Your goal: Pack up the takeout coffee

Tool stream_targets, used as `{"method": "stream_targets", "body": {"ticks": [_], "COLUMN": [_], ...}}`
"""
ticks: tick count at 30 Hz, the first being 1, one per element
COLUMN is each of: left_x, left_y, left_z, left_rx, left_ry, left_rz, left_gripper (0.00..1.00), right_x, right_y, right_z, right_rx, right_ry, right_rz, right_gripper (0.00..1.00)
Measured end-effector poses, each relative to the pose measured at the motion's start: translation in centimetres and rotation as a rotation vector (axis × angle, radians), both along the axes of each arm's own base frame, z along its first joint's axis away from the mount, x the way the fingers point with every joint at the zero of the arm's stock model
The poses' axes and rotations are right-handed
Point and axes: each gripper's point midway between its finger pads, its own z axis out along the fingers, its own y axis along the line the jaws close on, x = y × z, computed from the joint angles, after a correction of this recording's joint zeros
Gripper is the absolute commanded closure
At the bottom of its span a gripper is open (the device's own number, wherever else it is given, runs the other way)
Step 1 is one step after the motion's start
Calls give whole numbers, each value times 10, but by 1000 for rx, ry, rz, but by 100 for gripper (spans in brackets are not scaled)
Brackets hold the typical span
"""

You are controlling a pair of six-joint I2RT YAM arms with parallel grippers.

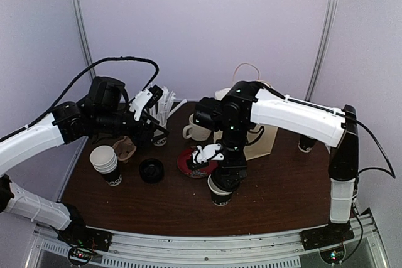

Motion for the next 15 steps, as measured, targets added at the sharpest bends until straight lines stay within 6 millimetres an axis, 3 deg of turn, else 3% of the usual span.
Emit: {"method": "stream_targets", "body": {"ticks": [15], "left_x": [-3], "left_y": [1], "left_z": [-12], "left_rx": [15], "left_ry": [22], "left_rz": [-7], "left_gripper": [43], "right_x": [12], "right_y": [1], "right_z": [-14], "right_rx": [-70], "right_ry": [-48], "right_rz": [5], "right_gripper": [20]}}
